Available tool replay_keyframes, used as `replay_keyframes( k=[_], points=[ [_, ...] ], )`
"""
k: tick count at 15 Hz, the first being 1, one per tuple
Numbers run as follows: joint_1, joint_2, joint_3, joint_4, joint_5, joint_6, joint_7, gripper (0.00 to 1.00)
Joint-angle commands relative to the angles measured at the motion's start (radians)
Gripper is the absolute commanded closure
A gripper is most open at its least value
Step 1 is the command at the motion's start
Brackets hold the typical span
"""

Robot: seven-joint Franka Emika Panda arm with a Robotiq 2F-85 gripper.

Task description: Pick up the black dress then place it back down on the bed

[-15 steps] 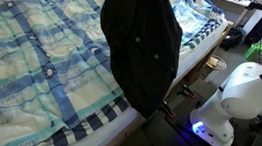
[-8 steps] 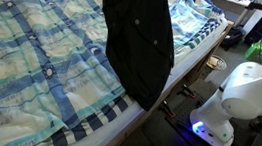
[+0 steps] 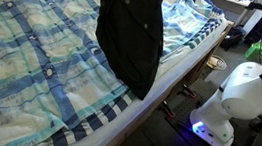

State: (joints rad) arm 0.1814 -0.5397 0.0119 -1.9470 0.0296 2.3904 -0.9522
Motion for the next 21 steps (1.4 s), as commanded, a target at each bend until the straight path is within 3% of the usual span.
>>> replay_keyframes(
  k=[1, 5, 14, 18, 21],
  points=[
    [-0.007, 0.079, -0.014, 0.052, -0.035, 0.089, 0.036, 0.99],
    [-0.011, 0.137, -0.028, 0.043, -0.037, 0.144, 0.05, 0.99],
    [0.001, 0.209, -0.015, -0.187, -0.014, 0.277, 0.1, 0.99],
    [0.017, 0.146, 0.012, -0.314, -0.016, 0.269, 0.16, 0.99],
    [0.063, 0.024, 0.033, -0.432, -0.005, 0.195, 0.186, 0.99]
  ],
)
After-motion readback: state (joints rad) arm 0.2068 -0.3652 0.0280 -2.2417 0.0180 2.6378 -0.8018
